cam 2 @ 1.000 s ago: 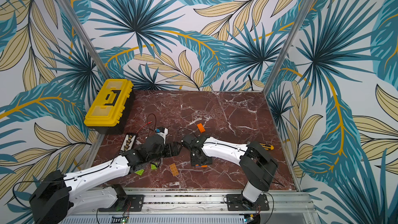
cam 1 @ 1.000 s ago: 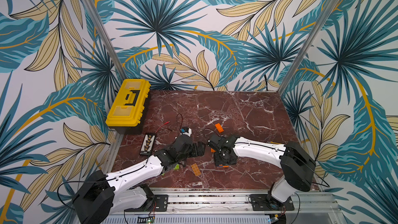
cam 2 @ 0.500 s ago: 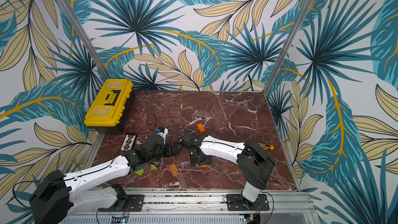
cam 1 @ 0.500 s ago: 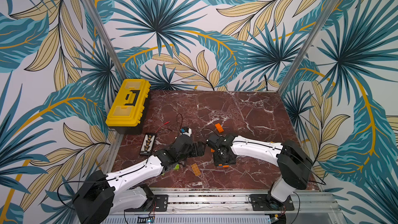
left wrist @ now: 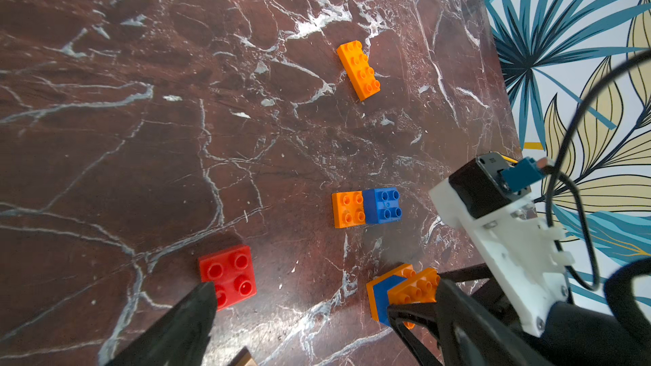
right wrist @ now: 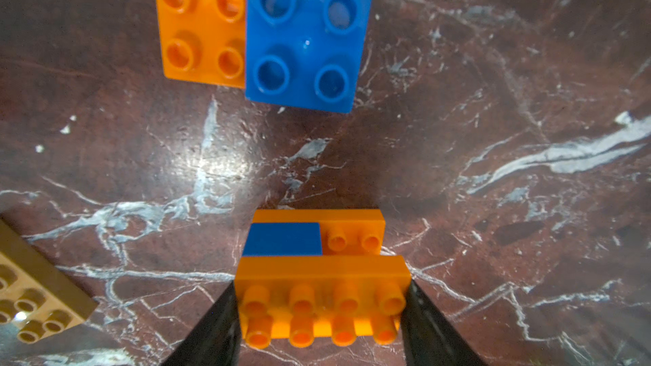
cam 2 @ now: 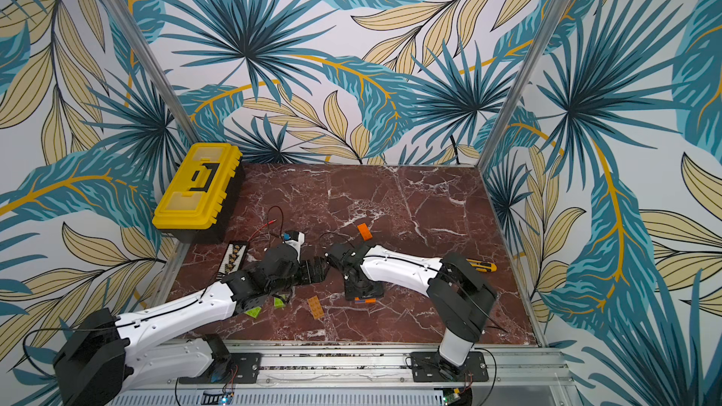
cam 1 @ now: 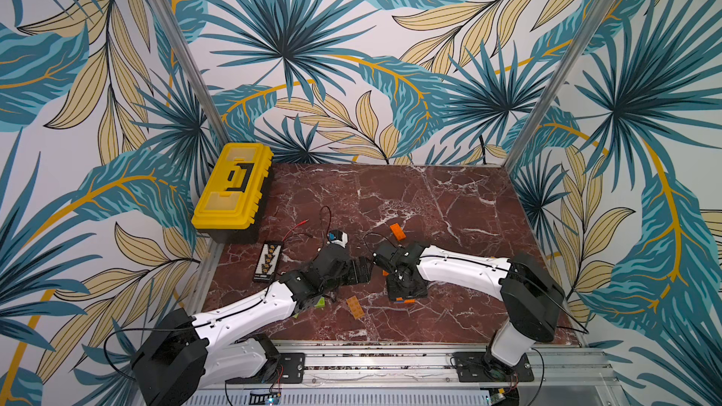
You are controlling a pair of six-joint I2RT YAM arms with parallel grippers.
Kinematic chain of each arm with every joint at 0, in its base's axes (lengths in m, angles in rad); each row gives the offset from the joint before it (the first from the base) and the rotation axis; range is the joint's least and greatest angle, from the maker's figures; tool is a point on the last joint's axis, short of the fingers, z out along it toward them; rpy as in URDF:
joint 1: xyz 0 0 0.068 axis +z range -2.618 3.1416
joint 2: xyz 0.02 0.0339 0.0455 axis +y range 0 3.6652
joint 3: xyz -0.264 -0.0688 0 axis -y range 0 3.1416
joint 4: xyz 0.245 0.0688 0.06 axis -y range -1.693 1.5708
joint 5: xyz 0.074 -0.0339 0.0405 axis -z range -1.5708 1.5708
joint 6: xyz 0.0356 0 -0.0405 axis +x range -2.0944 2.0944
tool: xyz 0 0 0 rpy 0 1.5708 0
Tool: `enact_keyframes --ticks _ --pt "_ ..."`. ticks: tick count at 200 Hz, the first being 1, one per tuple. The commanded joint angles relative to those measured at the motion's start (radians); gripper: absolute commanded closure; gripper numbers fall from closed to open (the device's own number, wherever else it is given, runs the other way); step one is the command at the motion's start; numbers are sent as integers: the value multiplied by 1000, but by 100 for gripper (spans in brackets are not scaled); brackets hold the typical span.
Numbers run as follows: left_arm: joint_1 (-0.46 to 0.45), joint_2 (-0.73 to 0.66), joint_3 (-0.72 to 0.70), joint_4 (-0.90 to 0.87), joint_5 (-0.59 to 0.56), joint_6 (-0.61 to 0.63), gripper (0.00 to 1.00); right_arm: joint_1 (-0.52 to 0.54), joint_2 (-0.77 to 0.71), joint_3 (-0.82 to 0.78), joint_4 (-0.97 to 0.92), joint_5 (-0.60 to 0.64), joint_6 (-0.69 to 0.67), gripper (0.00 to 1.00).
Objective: Assemble the number 5 with lego
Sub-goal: Assemble the lego brick with the lego brick.
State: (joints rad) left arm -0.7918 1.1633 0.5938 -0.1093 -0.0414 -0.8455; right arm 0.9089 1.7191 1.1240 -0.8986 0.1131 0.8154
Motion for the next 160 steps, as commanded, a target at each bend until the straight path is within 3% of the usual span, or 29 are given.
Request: enact_keyframes --ticks 1,76,109,160 --pt "3 -10 -12 -5 -9 2 0 8 41 -63 -9 10 7 39" --pt "4 -13 5 -12 -4 19 0 7 -100 -57 39 4 15 12" --pt "3 6 22 -4 16 36 0 2 -156 -97 70 14 29 11" --pt "-6 59 33 52 89 45 0 -41 -246 -190 129 13 56 18"
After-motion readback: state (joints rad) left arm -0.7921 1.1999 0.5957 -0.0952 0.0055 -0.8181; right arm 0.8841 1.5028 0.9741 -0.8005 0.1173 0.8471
